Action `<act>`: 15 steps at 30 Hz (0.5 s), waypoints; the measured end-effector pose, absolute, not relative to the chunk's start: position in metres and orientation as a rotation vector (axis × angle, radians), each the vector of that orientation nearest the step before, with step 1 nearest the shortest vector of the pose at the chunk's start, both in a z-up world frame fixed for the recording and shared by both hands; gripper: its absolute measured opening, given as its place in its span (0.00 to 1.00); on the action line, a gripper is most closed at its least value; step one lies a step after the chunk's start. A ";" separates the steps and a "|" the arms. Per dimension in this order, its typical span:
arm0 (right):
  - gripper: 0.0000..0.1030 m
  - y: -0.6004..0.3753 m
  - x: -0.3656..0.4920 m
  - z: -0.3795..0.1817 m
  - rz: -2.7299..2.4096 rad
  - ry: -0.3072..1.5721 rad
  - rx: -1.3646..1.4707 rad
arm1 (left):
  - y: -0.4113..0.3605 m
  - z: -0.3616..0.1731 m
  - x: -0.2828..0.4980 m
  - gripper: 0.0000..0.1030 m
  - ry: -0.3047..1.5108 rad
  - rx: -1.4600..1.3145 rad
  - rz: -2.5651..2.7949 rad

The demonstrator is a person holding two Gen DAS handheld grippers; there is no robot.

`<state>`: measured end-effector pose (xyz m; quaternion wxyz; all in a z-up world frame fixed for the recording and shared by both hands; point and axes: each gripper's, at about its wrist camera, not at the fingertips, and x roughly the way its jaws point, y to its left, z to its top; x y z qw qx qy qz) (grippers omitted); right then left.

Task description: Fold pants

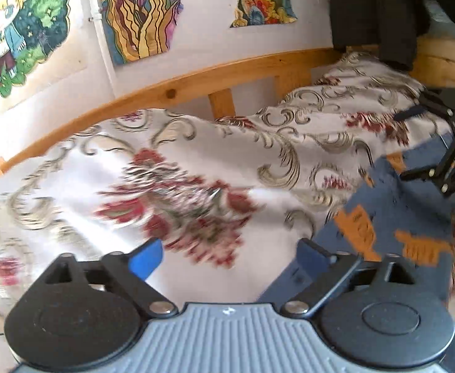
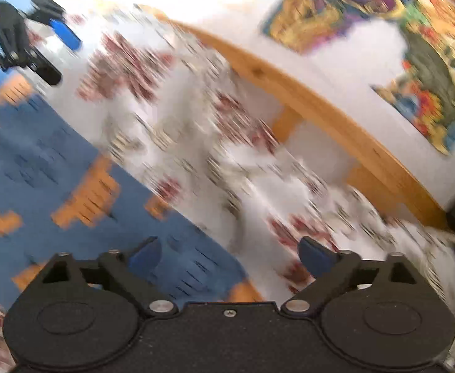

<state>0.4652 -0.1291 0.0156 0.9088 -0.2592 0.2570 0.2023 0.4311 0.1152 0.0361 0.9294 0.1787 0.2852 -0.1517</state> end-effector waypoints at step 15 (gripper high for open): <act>0.56 -0.010 0.497 0.013 0.903 0.622 -0.640 | 0.152 0.016 0.423 0.69 0.950 0.414 -0.375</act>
